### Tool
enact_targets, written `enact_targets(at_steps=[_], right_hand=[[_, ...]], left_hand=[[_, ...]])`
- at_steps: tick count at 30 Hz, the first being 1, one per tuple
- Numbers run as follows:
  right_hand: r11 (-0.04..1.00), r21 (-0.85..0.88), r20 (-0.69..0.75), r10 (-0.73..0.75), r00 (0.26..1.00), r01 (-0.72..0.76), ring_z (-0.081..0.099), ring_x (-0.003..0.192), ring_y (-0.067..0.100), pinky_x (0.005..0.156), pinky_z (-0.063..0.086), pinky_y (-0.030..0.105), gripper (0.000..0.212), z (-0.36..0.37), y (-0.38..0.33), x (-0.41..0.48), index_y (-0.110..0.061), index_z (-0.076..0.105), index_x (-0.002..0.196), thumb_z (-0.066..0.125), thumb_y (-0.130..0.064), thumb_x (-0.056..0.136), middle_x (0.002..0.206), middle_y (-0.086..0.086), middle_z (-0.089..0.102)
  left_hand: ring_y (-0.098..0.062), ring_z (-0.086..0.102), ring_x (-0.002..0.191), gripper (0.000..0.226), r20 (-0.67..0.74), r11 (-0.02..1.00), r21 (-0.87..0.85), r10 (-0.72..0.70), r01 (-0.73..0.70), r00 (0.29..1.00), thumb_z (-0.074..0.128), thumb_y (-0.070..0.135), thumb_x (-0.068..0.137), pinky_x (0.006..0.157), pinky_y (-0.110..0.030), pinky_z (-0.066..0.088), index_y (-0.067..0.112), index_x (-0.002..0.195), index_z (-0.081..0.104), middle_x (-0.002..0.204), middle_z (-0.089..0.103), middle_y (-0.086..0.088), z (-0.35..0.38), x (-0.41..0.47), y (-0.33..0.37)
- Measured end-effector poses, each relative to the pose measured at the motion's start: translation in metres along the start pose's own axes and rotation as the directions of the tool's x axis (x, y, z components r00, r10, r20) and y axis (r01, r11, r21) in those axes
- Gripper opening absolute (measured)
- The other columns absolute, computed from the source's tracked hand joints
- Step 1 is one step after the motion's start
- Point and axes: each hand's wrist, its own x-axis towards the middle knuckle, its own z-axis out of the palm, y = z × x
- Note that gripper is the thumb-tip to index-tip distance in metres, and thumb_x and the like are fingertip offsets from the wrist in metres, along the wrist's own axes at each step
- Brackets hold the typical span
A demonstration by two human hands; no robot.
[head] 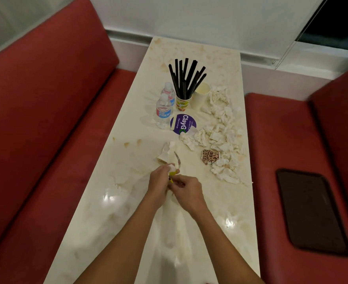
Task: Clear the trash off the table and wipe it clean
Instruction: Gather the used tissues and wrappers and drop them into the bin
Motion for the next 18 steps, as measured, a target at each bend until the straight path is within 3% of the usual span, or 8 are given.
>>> enact_targets(at_steps=[3,5,8,10,12,14,16,18], right_hand=[[0.998,-0.051,0.084,-0.036,0.996,0.040,0.063,0.078,0.004,0.077,0.050,0.020,0.025,0.003,-0.003,-0.004,-0.027,0.078,0.122,0.068,-0.023,0.100,0.099,-0.006,0.076],[0.997,-0.057,0.163,-0.043,0.986,0.053,0.060,0.073,0.003,0.075,0.046,0.019,0.028,0.003,-0.004,-0.006,-0.030,0.076,0.127,0.065,-0.025,0.101,0.104,-0.006,0.077],[1.000,-0.004,0.257,-0.028,0.966,0.030,0.069,0.092,0.001,0.087,0.052,0.020,0.030,0.002,-0.005,-0.007,-0.028,0.075,0.128,0.065,-0.023,0.100,0.114,-0.010,0.078],[1.000,0.013,0.221,-0.006,0.975,0.003,0.071,0.098,0.006,0.094,0.055,0.024,0.027,0.000,-0.006,-0.003,-0.028,0.078,0.121,0.067,-0.021,0.098,0.113,-0.012,0.078],[0.999,0.030,0.140,0.012,0.990,-0.016,0.071,0.092,0.012,0.087,0.057,0.027,0.023,-0.003,-0.009,0.006,-0.028,0.080,0.112,0.067,-0.017,0.097,0.103,-0.010,0.078],[1.000,-0.029,0.053,-0.002,0.999,0.003,0.069,0.086,0.012,0.077,0.052,0.020,0.024,-0.003,-0.014,0.021,-0.025,0.080,0.111,0.063,-0.014,0.097,0.101,-0.008,0.076],[0.988,-0.151,-0.018,-0.041,0.999,0.038,0.067,0.094,0.015,0.072,0.046,0.014,0.028,0.003,-0.021,0.043,-0.022,0.074,0.122,0.060,-0.014,0.099,0.111,-0.001,0.070],[0.963,-0.263,-0.048,-0.080,0.996,0.064,0.060,0.118,0.025,0.090,0.046,0.021,0.041,0.014,-0.027,0.067,-0.022,0.060,0.140,0.063,-0.019,0.099,0.130,0.010,0.057]], left_hand=[[-0.029,0.072,0.090,0.018,-0.048,1.000,-0.030,-0.008,0.007,0.999,0.065,0.017,0.095,0.092,-0.049,0.059,0.005,0.102,0.077,0.095,0.077,-0.013,-0.004,0.000,-0.001],[-0.028,0.069,0.084,0.016,-0.108,0.999,0.029,0.022,-0.019,0.994,0.068,0.020,0.093,0.086,-0.049,0.060,0.007,0.094,0.078,0.088,0.074,-0.011,-0.010,-0.001,0.000],[-0.025,0.069,0.082,0.016,-0.211,0.997,0.055,0.057,-0.047,0.976,0.063,0.017,0.097,0.078,-0.038,0.059,0.014,0.096,0.079,0.092,0.075,-0.005,-0.024,-0.001,0.004],[-0.023,0.064,0.080,0.022,-0.281,0.989,0.127,0.114,-0.080,0.953,0.056,0.016,0.099,0.075,-0.036,0.056,0.019,0.100,0.078,0.095,0.072,-0.005,-0.037,0.005,0.008],[-0.022,0.058,0.076,0.023,-0.323,0.986,0.147,0.120,-0.076,0.939,0.055,0.018,0.099,0.072,-0.036,0.053,0.020,0.101,0.078,0.090,0.066,-0.006,-0.051,0.010,0.011],[-0.022,0.057,0.073,0.019,-0.335,0.986,0.158,0.107,-0.057,0.936,0.061,0.026,0.101,0.073,-0.039,0.054,0.017,0.101,0.078,0.084,0.062,-0.008,-0.062,0.013,0.013],[-0.022,0.057,0.072,0.024,-0.318,0.982,0.179,0.113,-0.058,0.941,0.067,0.037,0.101,0.068,-0.037,0.055,0.015,0.096,0.076,0.082,0.062,-0.007,-0.070,0.013,0.016],[-0.022,0.057,0.069,0.030,-0.300,0.980,0.194,0.097,-0.039,0.949,0.077,0.043,0.093,0.060,-0.033,0.054,0.013,0.093,0.074,0.080,0.064,-0.007,-0.077,0.013,0.017]])
